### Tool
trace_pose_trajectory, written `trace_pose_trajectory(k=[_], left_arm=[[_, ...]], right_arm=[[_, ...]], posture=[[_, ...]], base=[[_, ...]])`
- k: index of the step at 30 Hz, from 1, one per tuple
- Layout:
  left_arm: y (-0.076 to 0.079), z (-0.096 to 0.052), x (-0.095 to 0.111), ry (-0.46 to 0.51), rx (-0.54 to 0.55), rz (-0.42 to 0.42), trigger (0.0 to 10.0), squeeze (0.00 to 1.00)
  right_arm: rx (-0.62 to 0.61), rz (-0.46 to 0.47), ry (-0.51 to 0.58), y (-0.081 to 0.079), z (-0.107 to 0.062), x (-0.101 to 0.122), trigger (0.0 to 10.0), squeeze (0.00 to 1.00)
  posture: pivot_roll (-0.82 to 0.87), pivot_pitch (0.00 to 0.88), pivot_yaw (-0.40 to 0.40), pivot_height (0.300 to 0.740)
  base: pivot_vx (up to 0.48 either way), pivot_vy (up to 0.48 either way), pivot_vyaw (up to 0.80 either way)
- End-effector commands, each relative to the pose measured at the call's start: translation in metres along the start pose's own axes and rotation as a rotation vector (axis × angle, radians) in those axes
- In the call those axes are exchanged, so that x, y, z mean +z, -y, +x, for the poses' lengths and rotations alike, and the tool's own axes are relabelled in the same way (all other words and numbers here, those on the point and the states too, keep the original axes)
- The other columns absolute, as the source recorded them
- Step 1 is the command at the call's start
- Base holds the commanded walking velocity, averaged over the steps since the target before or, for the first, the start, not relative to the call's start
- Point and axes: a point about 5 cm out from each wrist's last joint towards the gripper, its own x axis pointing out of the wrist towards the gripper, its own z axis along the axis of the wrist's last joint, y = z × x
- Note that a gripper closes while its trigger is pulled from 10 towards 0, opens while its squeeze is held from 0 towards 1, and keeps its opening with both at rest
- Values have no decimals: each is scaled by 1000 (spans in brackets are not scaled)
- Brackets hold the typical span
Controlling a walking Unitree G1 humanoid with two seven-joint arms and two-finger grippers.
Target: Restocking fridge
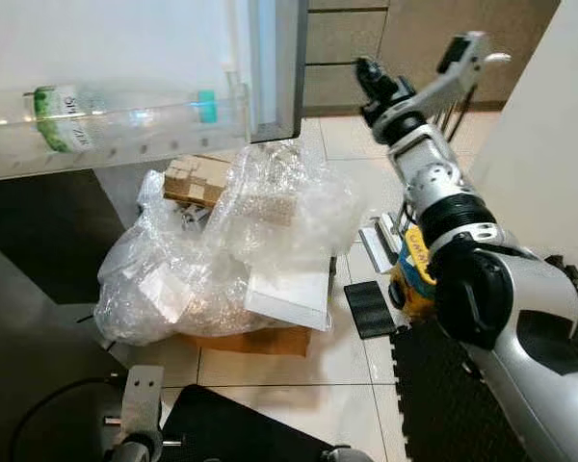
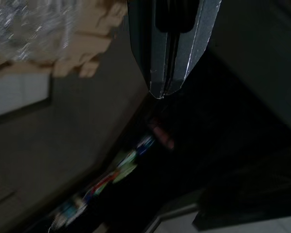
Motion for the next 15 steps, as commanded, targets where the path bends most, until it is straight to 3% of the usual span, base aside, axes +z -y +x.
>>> trace_pose_trajectory(k=[1, 7, 15], left_arm=[[-7, -7, -11, -19, 19, -14, 10000, 0], [-10, -9, -13, -20, 24, -18, 10000, 0], [-12, -8, -10, 0, 21, -27, 10000, 0]], right_arm=[[46, 88, -9, -9, 5, -4, 10000, 0], [155, 209, -32, -24, 11, -5, 10000, 0], [270, 296, -52, -36, 12, -6, 10000, 0]], posture=[[-89, 144, -11, 740], [-80, 150, -12, 740], [-79, 150, -11, 740]], base=[[0, 0, 0], [0, 0, 0], [0, 0, 0]])
